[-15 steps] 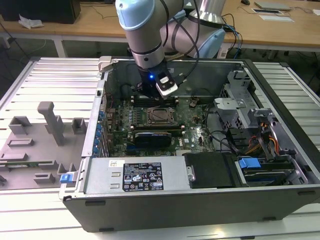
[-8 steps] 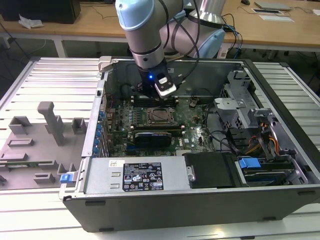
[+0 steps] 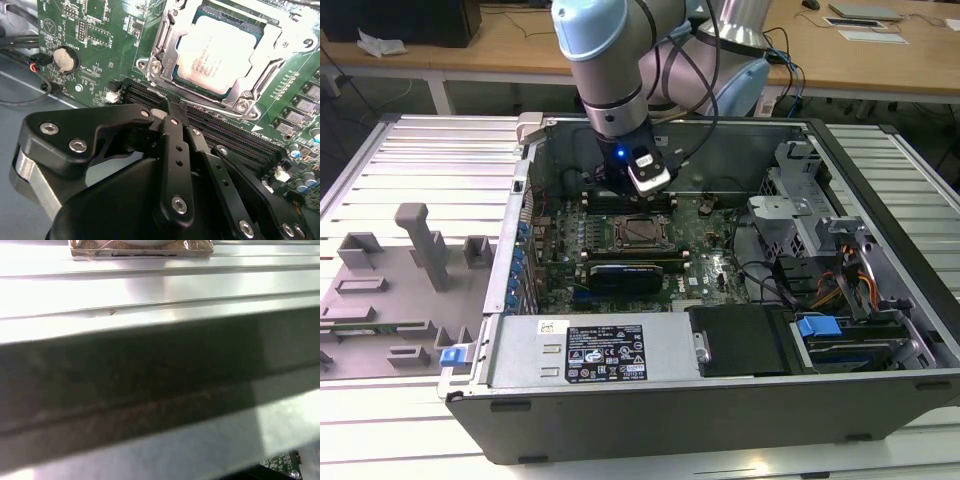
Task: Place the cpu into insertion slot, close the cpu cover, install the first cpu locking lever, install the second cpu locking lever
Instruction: 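Install the first cpu locking lever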
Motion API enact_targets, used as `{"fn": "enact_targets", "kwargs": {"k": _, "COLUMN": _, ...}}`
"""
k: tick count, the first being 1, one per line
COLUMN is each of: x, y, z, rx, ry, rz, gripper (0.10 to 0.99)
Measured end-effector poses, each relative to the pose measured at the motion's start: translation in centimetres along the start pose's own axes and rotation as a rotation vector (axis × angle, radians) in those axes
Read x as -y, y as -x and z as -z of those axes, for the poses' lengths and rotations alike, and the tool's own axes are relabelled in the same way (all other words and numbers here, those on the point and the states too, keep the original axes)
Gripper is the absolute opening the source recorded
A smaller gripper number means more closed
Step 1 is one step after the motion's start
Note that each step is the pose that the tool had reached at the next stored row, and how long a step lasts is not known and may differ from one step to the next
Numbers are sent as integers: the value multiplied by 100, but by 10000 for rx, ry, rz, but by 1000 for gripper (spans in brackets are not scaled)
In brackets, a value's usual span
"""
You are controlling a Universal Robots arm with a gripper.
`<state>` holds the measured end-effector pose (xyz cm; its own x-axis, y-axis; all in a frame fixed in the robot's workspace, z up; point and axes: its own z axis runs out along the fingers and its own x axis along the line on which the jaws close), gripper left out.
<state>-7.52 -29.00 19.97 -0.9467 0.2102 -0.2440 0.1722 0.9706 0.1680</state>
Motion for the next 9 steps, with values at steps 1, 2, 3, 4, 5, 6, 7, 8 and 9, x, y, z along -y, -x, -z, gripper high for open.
{"fn": "enact_targets", "kwargs": {"k": 1, "x": -3, "y": -1, "z": -4, "rx": 6, "ry": -19, "rz": -47, "gripper": 106}}
{"fn": "enact_targets", "kwargs": {"k": 2, "x": -5, "y": -2, "z": -8, "rx": 15, "ry": -36, "rz": -93, "gripper": 106}}
{"fn": "enact_targets", "kwargs": {"k": 3, "x": -6, "y": -3, "z": -12, "rx": 22, "ry": -53, "rz": -139, "gripper": 106}}
{"fn": "enact_targets", "kwargs": {"k": 4, "x": -8, "y": -5, "z": -17, "rx": 29, "ry": -69, "rz": -185, "gripper": 106}}
{"fn": "enact_targets", "kwargs": {"k": 5, "x": -9, "y": -6, "z": -21, "rx": 36, "ry": -83, "rz": -227, "gripper": 106}}
{"fn": "enact_targets", "kwargs": {"k": 6, "x": -11, "y": -8, "z": -24, "rx": 44, "ry": -98, "rz": -270, "gripper": 106}}
{"fn": "enact_targets", "kwargs": {"k": 7, "x": -11, "y": -9, "z": -28, "rx": 53, "ry": -118, "rz": -322, "gripper": 106}}
{"fn": "enact_targets", "kwargs": {"k": 8, "x": -11, "y": -9, "z": -30, "rx": 61, "ry": -133, "rz": -364, "gripper": 106}}
{"fn": "enact_targets", "kwargs": {"k": 9, "x": -10, "y": -10, "z": -34, "rx": 74, "ry": -153, "rz": -430, "gripper": 106}}
